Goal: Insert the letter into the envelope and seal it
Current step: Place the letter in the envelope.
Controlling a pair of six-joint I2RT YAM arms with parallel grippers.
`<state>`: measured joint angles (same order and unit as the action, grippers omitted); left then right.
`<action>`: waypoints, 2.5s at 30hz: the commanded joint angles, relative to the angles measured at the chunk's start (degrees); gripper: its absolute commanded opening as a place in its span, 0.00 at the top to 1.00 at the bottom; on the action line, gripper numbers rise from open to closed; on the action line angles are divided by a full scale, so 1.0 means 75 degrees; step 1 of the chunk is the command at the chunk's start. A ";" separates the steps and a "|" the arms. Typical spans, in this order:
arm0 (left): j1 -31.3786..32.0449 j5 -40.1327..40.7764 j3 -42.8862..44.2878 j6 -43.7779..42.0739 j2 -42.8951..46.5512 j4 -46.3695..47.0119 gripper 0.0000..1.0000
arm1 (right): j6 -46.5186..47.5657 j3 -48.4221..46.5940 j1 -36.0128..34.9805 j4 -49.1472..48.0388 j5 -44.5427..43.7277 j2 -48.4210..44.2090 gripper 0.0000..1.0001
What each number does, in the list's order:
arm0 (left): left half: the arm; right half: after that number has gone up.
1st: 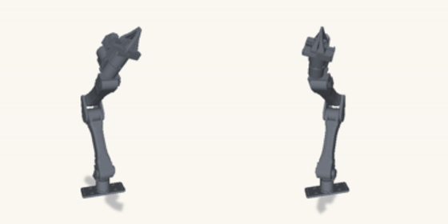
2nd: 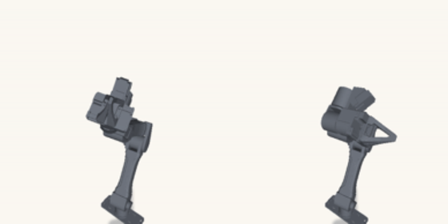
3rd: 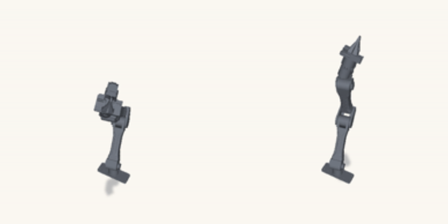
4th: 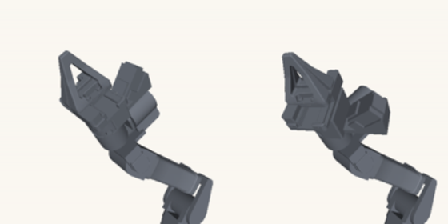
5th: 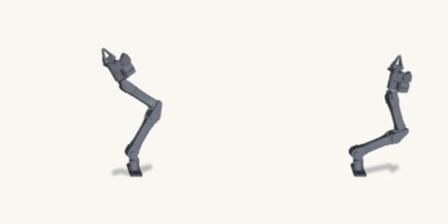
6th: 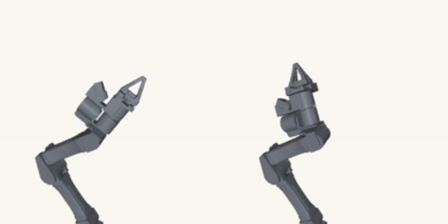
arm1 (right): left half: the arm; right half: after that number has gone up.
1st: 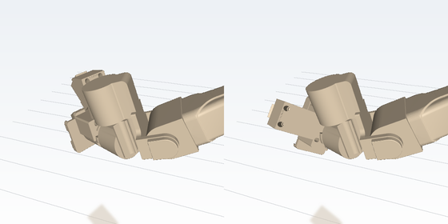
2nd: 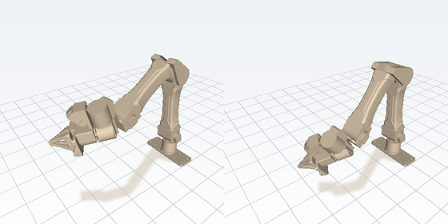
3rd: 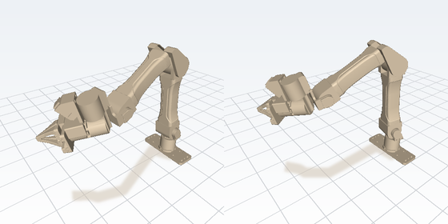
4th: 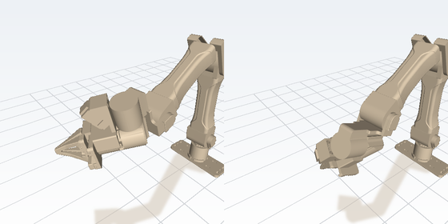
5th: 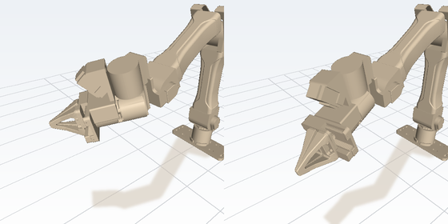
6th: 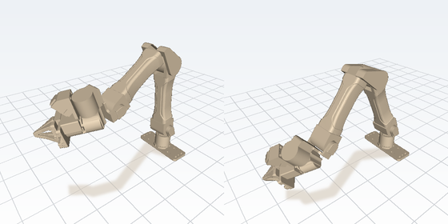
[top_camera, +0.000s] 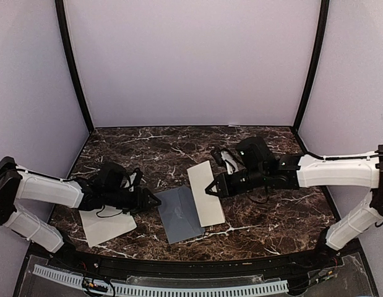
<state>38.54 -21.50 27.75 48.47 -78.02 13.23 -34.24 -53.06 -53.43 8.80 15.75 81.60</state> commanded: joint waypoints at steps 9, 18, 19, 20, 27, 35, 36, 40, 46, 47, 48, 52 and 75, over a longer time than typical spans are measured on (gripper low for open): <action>0.0209 -0.0324 -0.0172 0.0088 -0.0571 0.0645 0.46 | 0.0131 -0.0526 0.0150 -0.0784 0.0345 0.1526 1.00; 0.0284 -0.0356 -0.0313 0.0166 -0.0776 0.0854 0.47 | -0.0065 -0.0423 0.0302 -0.1091 0.0465 0.2145 1.00; 0.0303 -0.0389 -0.0325 0.0180 -0.0806 0.0904 0.47 | -0.0092 -0.0425 0.0303 -0.1111 0.0469 0.2206 1.00; 0.0346 -0.0390 -0.0316 0.0205 -0.0887 0.0971 0.47 | -0.0120 -0.0421 0.0304 -0.1108 0.0464 0.2262 1.00; 0.0581 -0.0406 -0.0220 0.0329 -0.1333 0.1264 0.49 | -0.0254 -0.0442 0.0313 -0.1090 0.0301 0.2511 1.00; 0.0737 -0.0510 -0.0166 0.0491 -0.1701 0.1604 0.53 | -0.0396 -0.0421 0.0310 -0.1073 0.0155 0.2778 1.00; 0.0746 -0.0486 -0.0163 0.0501 -0.1708 0.1613 0.53 | -0.0410 -0.0397 0.0304 -0.1102 0.0160 0.2806 1.00; 0.0775 -0.0460 -0.0186 0.0595 -0.1686 0.1737 0.55 | -0.0498 -0.0289 0.0306 -0.1138 0.0174 0.2885 1.00; 0.0801 -0.0413 -0.0290 0.0757 -0.1601 0.1935 0.55 | -0.0812 -0.0001 0.0315 -0.1393 -0.0153 0.2701 1.00; 0.0799 -0.0397 -0.0302 0.0762 -0.1611 0.1943 0.55 | -0.0916 0.0048 0.0315 -0.1411 -0.0249 0.2637 1.00; 0.0798 -0.0406 -0.0334 0.0802 -0.1624 0.2025 0.55 | -0.1021 0.0104 0.0317 -0.1433 -0.0313 0.2575 1.00; 0.0812 -0.0614 -0.0547 0.1094 -0.1689 0.2647 0.56 | -0.1291 0.0301 0.0315 -0.1586 -0.0425 0.2384 1.00; 0.0896 -0.0679 -0.0417 0.1109 -0.2071 0.2787 0.57 | -0.1642 0.0556 0.0318 -0.1471 -0.0563 0.2472 1.00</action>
<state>44.86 -26.06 24.38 57.08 -92.29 35.18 -45.80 -49.67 -51.40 -0.82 11.90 99.63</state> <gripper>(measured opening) 0.430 0.004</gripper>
